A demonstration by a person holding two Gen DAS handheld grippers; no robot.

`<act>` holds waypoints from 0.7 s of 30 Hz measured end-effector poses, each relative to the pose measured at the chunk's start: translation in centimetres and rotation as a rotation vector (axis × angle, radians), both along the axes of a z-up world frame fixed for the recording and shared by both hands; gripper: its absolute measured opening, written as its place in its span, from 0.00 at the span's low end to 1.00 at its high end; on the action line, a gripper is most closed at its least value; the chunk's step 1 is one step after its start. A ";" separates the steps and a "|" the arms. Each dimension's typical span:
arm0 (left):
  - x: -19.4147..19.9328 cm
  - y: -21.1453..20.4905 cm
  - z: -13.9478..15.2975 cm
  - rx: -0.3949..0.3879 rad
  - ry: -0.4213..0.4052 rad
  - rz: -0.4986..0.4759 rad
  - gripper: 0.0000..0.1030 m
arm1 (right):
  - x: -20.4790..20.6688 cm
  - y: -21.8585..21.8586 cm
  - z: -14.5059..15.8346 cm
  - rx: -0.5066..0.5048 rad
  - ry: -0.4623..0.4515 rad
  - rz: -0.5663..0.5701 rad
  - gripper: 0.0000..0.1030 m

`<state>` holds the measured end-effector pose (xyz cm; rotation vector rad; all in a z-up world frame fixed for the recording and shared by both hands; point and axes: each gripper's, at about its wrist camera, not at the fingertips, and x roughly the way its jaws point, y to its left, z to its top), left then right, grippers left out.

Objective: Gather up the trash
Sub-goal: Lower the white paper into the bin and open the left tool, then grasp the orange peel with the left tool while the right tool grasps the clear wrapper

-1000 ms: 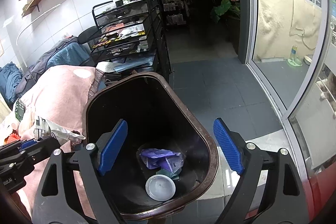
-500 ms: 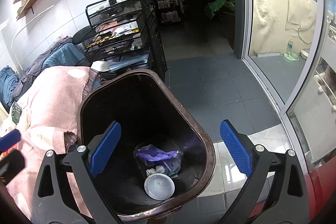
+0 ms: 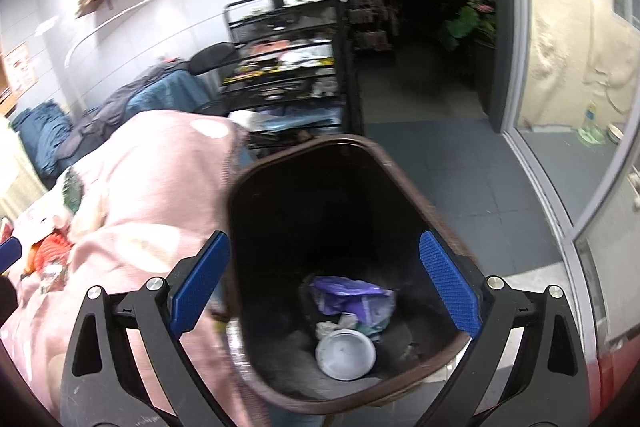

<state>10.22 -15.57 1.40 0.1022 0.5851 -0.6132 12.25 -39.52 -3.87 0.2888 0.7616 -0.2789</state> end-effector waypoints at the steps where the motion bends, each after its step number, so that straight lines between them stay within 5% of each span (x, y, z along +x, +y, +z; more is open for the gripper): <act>1: 0.0 1.0 -0.1 0.002 -0.005 0.023 0.95 | 0.2 0.8 0.2 0.001 -0.004 0.018 0.92; 21: 2.8 18.9 -2.4 0.000 0.081 0.446 0.90 | 5.1 17.1 2.4 0.089 0.003 0.548 0.92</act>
